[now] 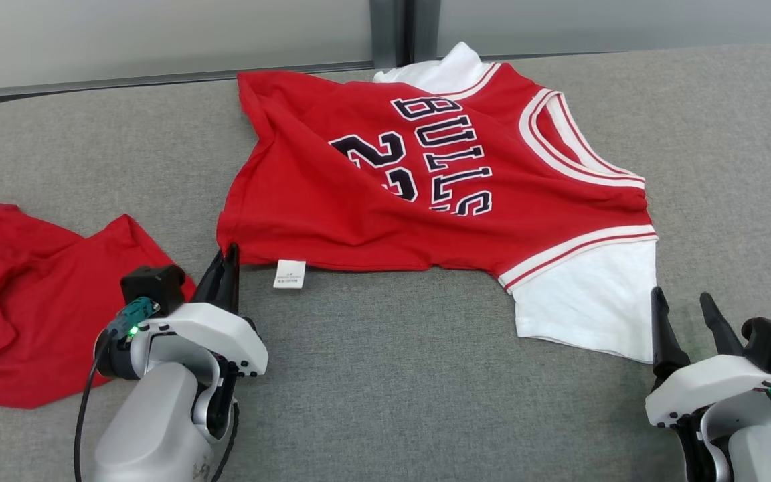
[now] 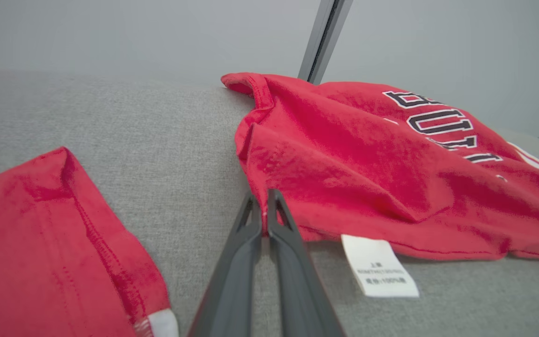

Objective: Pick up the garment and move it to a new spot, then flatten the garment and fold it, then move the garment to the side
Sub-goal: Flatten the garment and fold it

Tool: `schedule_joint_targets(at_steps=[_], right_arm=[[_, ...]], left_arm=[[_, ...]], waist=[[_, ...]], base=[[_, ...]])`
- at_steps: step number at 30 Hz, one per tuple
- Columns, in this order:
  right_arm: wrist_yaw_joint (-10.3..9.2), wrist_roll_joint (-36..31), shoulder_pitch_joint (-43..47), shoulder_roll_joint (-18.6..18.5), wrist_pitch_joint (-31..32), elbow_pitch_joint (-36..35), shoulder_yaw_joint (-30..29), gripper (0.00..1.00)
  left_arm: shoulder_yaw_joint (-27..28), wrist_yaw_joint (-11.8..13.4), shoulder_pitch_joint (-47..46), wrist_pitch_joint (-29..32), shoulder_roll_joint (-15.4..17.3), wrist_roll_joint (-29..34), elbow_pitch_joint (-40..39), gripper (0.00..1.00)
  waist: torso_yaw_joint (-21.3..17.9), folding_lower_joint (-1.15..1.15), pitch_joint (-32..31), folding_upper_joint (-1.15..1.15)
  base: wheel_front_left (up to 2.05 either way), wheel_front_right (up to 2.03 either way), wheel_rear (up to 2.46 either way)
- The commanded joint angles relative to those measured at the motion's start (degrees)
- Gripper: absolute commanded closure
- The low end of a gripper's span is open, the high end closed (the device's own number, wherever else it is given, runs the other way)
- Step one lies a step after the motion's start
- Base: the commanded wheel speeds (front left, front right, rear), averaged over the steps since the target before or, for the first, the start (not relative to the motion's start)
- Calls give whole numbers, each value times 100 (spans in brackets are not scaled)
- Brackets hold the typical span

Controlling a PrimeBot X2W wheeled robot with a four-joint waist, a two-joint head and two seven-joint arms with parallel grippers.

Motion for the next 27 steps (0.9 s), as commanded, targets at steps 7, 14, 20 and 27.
schedule_joint_targets(at_steps=[7, 14, 20, 27], right_arm=[[-2, 133, 19, 58, 433, 523, -151, 0], [-1, 509, -92, 67, 456, 741, 235, 100], [-1, 636, -303, 61, 75, 391, 275, 100], [-1, 848, -906, -241, -315, -780, 692, 100]], left_arm=[[180, 103, 386, -48, 59, 219, -1092, 100], [236, 197, 661, -51, 58, 315, -1621, 100], [424, 234, 618, -50, 120, 130, -1801, 100], [634, -17, 252, 442, 350, -258, -2314, 100]], waist=[[258, 0, -137, 0], [313, 0, -172, 0], [257, 0, -221, 0], [75, 0, -459, 0]], base=[[0, 0, 0], [0, 0, 0], [0, 0, 0], [0, 0, 0]])
